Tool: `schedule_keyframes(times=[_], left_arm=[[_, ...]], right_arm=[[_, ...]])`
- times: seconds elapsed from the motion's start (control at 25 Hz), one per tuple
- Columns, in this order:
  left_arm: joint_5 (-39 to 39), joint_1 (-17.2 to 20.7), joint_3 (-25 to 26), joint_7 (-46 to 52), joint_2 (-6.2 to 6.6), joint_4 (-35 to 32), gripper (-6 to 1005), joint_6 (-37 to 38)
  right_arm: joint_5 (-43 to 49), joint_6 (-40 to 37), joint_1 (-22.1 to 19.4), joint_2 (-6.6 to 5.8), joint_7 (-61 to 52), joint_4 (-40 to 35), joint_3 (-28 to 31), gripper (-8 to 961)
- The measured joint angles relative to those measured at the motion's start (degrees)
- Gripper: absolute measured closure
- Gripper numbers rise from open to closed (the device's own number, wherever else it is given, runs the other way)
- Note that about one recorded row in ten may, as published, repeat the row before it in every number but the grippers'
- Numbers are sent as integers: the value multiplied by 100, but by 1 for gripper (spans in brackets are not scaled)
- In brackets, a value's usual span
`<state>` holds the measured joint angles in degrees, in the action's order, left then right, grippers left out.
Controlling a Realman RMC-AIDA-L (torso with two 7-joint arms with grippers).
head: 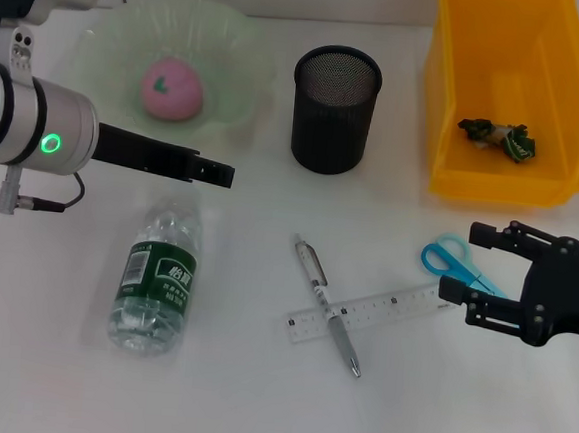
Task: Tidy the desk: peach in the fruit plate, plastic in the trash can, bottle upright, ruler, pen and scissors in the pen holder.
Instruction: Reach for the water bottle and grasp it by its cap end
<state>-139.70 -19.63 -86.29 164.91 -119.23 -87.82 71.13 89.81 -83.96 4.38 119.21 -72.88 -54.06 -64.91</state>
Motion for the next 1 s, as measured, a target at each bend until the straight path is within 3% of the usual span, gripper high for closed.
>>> schedule_keyframes(times=[0.04, 0.08, 0.48, 0.52, 0.68, 1.0], left_arm=[[0, 0, 0, 0, 0, 0, 159, 0], [160, -335, 333, 2, 31, 799, 159, -94], [108, -380, 423, 3, 46, 1034, 161, -217], [59, -558, 582, -3, 69, 1487, 161, -361], [-94, -757, 629, -3, 70, 1831, 162, -431], [-107, -909, 652, -7, 78, 2121, 164, -574]], right_arm=[[1, -1, 1, 2, 0, 2, -5, 169], [1, 0, 2, 2, -6, 5, -7, 169], [2, -6, 24, -4, -29, 17, -39, 169], [2, -6, 23, -4, -31, 20, -39, 169], [2, 2, 26, -3, -36, 44, -39, 169], [15, 31, 66, -3, -41, 105, -39, 169]])
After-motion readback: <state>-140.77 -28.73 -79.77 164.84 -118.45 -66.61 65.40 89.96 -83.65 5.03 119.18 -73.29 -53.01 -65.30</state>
